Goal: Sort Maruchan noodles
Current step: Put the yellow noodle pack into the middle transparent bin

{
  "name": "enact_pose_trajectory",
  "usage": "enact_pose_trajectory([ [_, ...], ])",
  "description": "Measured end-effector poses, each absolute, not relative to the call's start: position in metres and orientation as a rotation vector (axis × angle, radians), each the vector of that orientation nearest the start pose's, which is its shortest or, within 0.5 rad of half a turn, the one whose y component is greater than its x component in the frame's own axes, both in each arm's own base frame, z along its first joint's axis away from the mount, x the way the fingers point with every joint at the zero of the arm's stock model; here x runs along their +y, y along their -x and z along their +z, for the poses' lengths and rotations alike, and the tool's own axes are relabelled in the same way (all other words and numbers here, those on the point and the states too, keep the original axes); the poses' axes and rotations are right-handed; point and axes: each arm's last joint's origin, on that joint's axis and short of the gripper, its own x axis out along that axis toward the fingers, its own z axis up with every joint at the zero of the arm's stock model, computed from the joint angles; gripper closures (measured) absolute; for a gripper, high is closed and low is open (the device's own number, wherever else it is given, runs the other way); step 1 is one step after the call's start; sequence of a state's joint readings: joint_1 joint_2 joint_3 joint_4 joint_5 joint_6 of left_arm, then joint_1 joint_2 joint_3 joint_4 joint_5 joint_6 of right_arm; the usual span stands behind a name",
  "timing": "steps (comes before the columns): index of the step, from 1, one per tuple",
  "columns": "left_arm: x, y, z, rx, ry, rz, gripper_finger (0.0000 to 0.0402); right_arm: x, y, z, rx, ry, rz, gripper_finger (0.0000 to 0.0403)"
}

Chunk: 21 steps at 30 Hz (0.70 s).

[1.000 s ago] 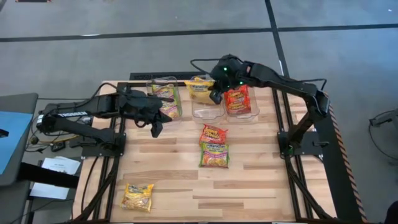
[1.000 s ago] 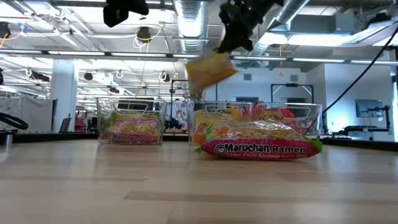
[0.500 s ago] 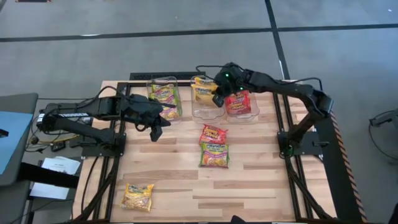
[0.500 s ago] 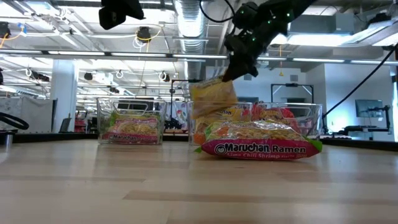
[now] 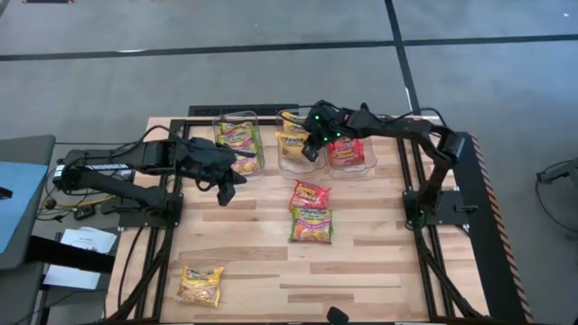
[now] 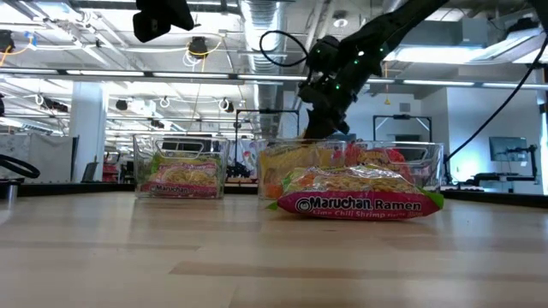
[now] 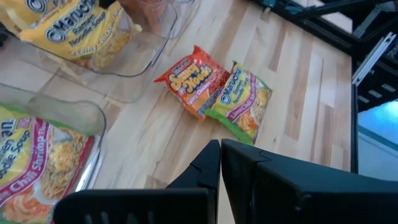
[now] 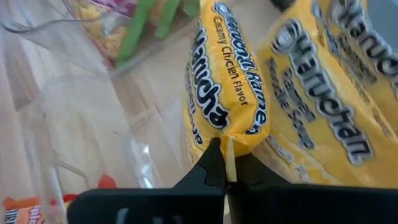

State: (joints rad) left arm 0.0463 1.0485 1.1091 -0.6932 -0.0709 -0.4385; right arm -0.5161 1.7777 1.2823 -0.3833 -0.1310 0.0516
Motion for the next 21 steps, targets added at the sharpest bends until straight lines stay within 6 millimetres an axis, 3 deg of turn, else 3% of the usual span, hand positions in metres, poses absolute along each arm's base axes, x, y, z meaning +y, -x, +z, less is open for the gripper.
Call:
enact_pose_trajectory([
  [5, 0.012, -0.206, 0.349, 0.612, 0.414, 0.254, 0.0401, -0.187, -0.332, 0.220, 0.839, -0.358, -0.421, 0.0370],
  [13, 0.012, -0.206, 0.349, 0.613, 0.414, 0.253, 0.0401, -0.187, -0.328, 0.220, 0.893, -0.367, -0.445, 0.0293],
  [21, 0.011, -0.207, 0.350, 0.597, 0.452, 0.250, 0.0401, -0.187, -0.328, 0.243, 0.940, -0.426, -0.445, 0.0217],
])
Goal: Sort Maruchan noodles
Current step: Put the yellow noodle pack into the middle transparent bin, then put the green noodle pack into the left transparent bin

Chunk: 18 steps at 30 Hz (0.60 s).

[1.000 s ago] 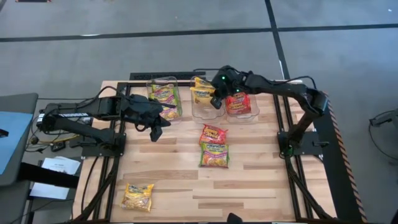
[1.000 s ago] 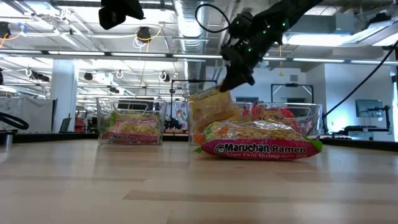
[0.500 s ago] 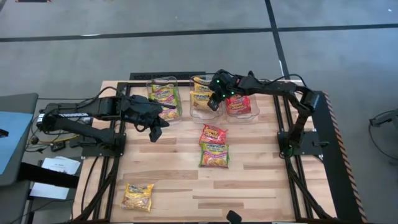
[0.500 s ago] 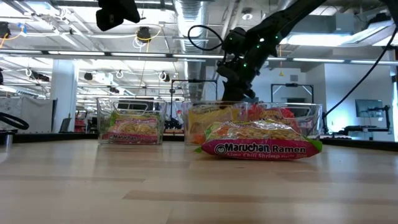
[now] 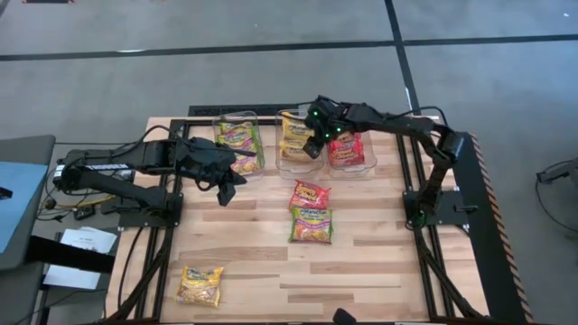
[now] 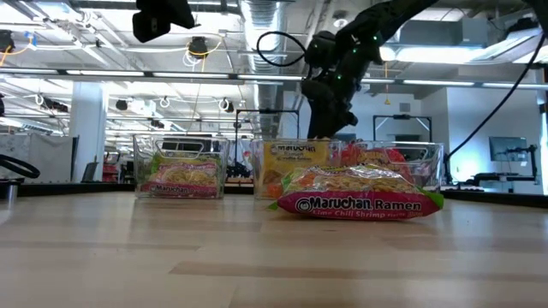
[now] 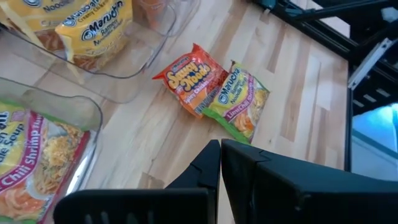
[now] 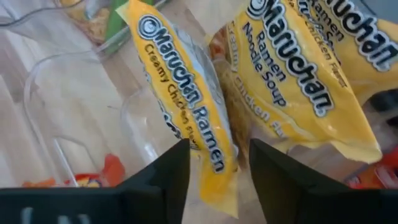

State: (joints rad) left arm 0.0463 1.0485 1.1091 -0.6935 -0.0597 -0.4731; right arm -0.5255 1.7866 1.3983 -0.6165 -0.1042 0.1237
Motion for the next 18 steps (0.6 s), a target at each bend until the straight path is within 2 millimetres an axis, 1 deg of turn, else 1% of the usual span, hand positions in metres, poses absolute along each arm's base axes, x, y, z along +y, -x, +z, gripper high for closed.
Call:
enact_pose_trajectory([
  [5, 0.011, -0.207, 0.350, 0.601, 0.455, 0.228, 0.0401, -0.185, -0.327, 0.255, 0.984, -0.441, -0.444, 0.0197],
  [12, 0.007, -0.205, 0.352, 0.594, 0.452, 0.211, 0.0401, -0.185, -0.329, 0.272, 0.977, -0.435, -0.440, 0.0202],
  [15, 0.003, -0.205, 0.352, 0.597, 0.455, 0.191, 0.0401, -0.180, -0.330, 0.278, 0.996, -0.433, -0.425, 0.0206],
  [18, -0.002, -0.205, 0.352, 0.602, 0.450, 0.168, 0.0401, -0.168, -0.332, 0.291, 1.036, -0.429, -0.379, 0.0208],
])
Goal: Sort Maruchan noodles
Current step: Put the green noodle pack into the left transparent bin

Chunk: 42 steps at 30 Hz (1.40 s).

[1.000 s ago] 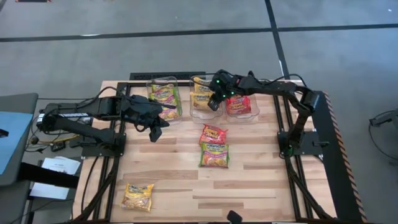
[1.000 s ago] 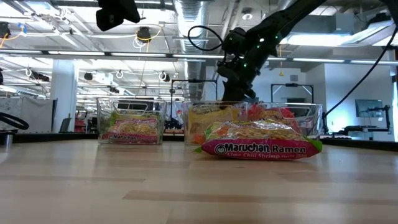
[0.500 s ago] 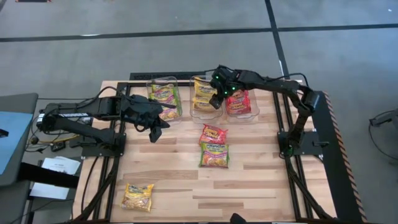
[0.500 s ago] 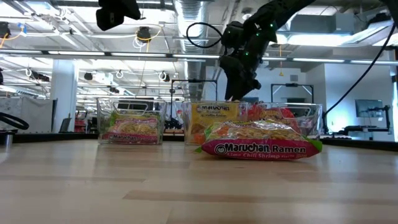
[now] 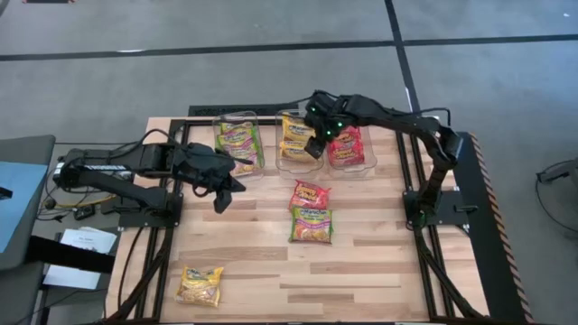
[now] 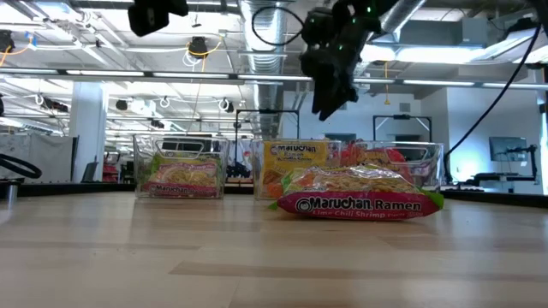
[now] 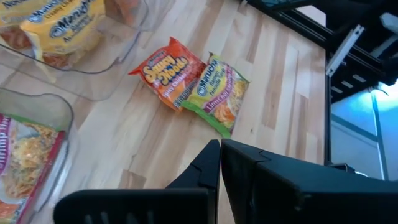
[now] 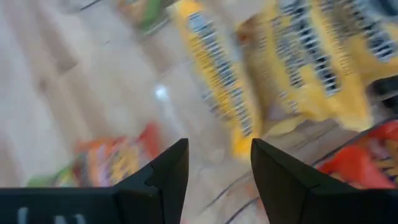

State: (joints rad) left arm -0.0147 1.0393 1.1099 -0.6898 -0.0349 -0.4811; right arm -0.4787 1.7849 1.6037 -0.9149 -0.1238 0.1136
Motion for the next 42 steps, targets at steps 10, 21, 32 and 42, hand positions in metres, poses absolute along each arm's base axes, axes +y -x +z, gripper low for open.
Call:
enact_pose_trajectory([
  [10, -0.017, -0.204, 0.352, 0.617, 0.436, 0.107, 0.0401, -0.089, -0.329, 0.339, 1.072, -0.353, -0.180, 0.0219],
  [21, -0.020, -0.184, 0.364, 0.572, 0.414, 0.008, 0.0401, -0.009, -0.319, 0.347, 1.188, -0.440, -0.117, 0.0218],
  [32, -0.019, -0.160, 0.379, 0.476, 0.397, -0.029, 0.0402, 0.047, -0.316, 0.340, 1.263, -0.547, -0.133, 0.0217],
  [42, -0.021, -0.158, 0.379, 0.499, 0.420, -0.118, 0.0401, 0.087, -0.305, 0.335, 1.317, -0.622, -0.221, 0.0217],
])
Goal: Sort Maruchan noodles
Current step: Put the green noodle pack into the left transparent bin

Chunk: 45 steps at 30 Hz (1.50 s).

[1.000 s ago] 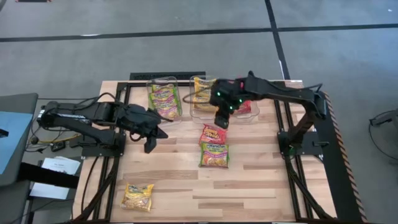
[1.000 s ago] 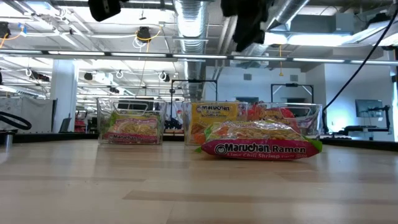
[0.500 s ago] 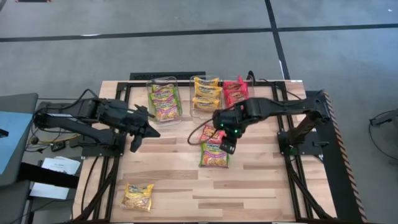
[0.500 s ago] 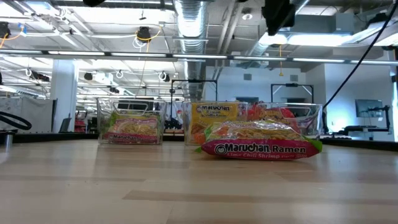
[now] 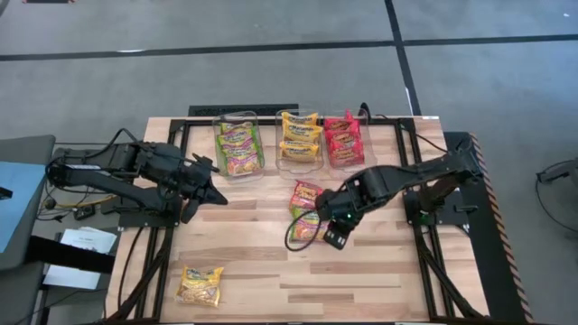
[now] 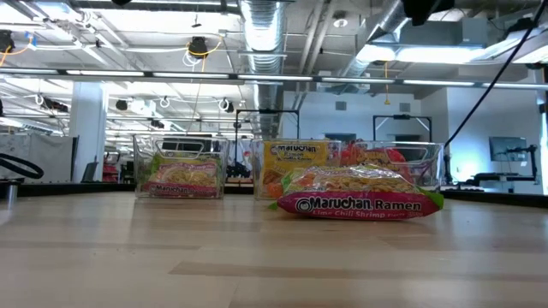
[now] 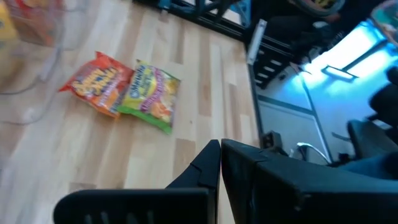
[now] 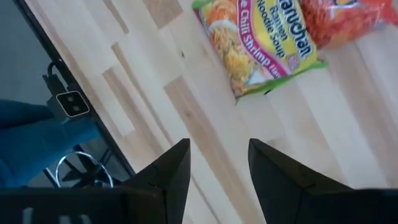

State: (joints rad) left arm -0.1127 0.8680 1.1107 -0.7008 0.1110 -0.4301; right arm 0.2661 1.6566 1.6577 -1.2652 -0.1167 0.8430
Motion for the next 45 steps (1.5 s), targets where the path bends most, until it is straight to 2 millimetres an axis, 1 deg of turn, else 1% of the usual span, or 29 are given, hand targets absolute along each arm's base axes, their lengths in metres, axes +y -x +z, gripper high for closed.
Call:
enact_pose_trajectory([
  [3, -0.022, -0.158, 0.379, 0.510, 0.427, -0.147, 0.0401, 0.095, -0.302, 0.335, 1.320, -0.637, -0.230, 0.0217],
  [7, -0.022, -0.157, 0.379, 0.516, 0.429, -0.155, 0.0401, 0.104, -0.302, 0.336, 1.353, -0.691, -0.134, 0.0222],
  [10, -0.022, -0.157, 0.378, 0.521, 0.422, -0.156, 0.0401, 0.106, -0.304, 0.337, 1.335, -0.673, -0.062, 0.0229],
  [14, -0.022, -0.156, 0.375, 0.552, 0.403, -0.153, 0.0401, 0.109, -0.305, 0.338, 1.310, -0.664, -0.078, 0.0230],
  [16, -0.022, -0.155, 0.374, 0.571, 0.402, -0.149, 0.0401, 0.109, -0.304, 0.338, 1.316, -0.678, -0.092, 0.0220],
  [19, -0.022, -0.154, 0.373, 0.584, 0.399, -0.147, 0.0401, 0.112, -0.303, 0.337, 1.324, -0.685, -0.101, 0.0195],
  [24, -0.022, -0.153, 0.374, 0.570, 0.385, -0.154, 0.0401, 0.112, -0.302, 0.337, 1.286, -0.630, -0.161, 0.0152],
  [28, -0.022, -0.151, 0.374, 0.567, 0.384, -0.154, 0.0401, 0.103, -0.304, 0.336, 1.251, -0.619, -0.242, 0.0147],
  [32, -0.021, -0.151, 0.375, 0.561, 0.383, -0.155, 0.0401, 0.098, -0.306, 0.335, 1.244, -0.600, -0.247, 0.0149],
  [34, -0.021, -0.151, 0.375, 0.560, 0.383, -0.153, 0.0401, 0.096, -0.307, 0.328, 1.252, -0.589, -0.247, 0.0149],
  [40, -0.021, -0.151, 0.375, 0.560, 0.381, -0.151, 0.0401, 0.083, -0.302, 0.278, 1.385, -0.532, -0.305, 0.0150],
  [45, -0.021, -0.151, 0.375, 0.556, 0.377, -0.134, 0.0401, 0.068, -0.305, 0.240, 1.405, -0.580, -0.233, 0.0150],
])
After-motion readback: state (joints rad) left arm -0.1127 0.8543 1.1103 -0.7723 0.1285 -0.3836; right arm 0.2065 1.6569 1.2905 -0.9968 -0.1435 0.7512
